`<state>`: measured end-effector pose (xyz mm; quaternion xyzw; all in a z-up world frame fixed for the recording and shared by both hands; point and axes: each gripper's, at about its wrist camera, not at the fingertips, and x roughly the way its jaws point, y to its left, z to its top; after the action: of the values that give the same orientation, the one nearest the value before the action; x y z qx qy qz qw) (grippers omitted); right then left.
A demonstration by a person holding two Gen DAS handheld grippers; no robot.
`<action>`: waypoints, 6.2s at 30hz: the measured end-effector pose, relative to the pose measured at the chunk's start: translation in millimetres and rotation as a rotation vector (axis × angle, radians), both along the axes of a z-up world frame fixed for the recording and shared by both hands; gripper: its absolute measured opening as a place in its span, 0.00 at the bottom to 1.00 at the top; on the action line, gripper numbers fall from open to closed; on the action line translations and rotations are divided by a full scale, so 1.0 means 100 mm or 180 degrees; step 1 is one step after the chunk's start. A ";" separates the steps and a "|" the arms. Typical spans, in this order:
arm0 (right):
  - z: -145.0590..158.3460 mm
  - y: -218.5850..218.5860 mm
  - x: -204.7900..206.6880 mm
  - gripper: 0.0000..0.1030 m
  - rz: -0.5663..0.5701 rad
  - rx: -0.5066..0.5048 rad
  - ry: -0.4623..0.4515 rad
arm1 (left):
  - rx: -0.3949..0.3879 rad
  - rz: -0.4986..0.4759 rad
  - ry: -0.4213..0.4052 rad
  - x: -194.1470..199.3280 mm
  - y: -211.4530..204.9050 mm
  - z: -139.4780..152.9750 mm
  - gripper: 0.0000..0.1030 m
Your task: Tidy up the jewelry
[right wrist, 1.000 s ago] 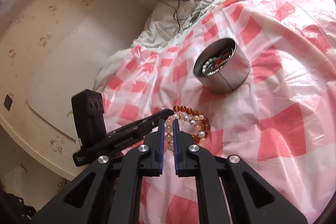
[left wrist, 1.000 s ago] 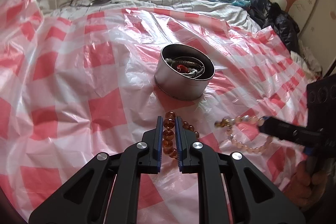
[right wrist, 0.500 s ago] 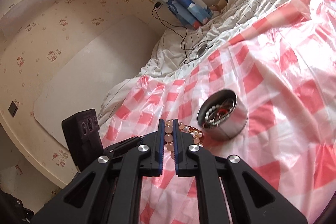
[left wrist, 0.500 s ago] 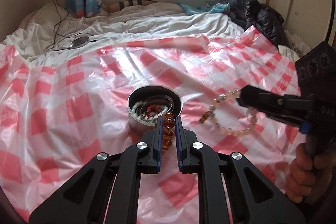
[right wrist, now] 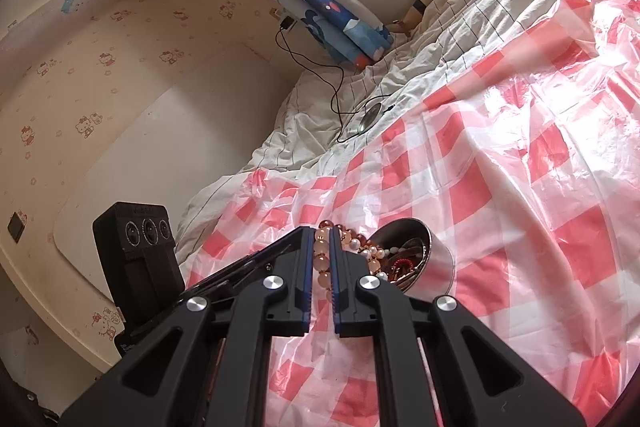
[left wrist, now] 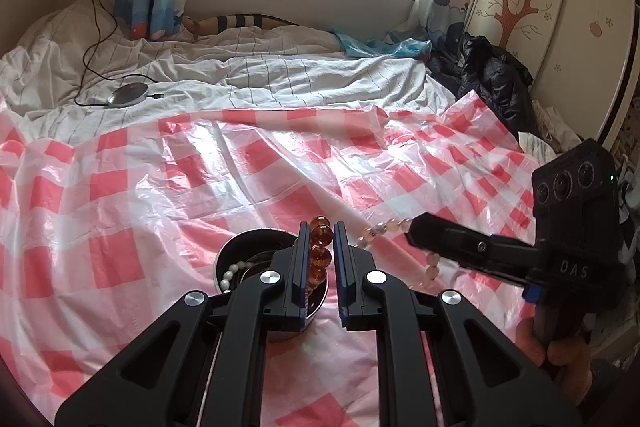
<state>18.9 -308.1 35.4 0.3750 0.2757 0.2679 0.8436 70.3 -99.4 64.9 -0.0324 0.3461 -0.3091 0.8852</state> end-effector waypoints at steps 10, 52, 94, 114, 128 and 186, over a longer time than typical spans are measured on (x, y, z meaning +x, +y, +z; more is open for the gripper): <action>-0.11 0.12 0.25 0.08 0.0028 -0.0173 0.0116 | 0.0585 0.0547 0.0420 0.34 0.07 -0.50 0.13; -0.06 0.36 0.03 0.74 -0.0636 -0.1658 0.0438 | 0.1048 0.0920 -0.0066 -0.33 0.41 -0.27 0.84; -0.31 0.56 -0.96 0.93 -0.0695 -0.2248 0.0747 | 0.1047 0.1148 0.0492 -1.13 0.56 -0.76 0.93; -0.31 0.64 -0.94 0.93 -0.0761 -0.2543 0.0665 | 0.1089 0.1113 0.0502 -1.11 0.51 -0.80 0.93; -0.30 0.66 -0.93 0.93 -0.0872 -0.2756 0.0654 | 0.1039 0.1146 0.0503 -1.11 0.54 -0.77 0.93; -0.29 0.76 -0.98 0.93 -0.0818 -0.2878 0.0660 | 0.1094 0.1179 0.0499 -1.03 0.50 -0.76 0.93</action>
<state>-79.1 -232.5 6.5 0.0264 0.3987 -0.0241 0.9164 -32.5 -49.2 -11.1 0.0318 0.4492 -0.0749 0.8897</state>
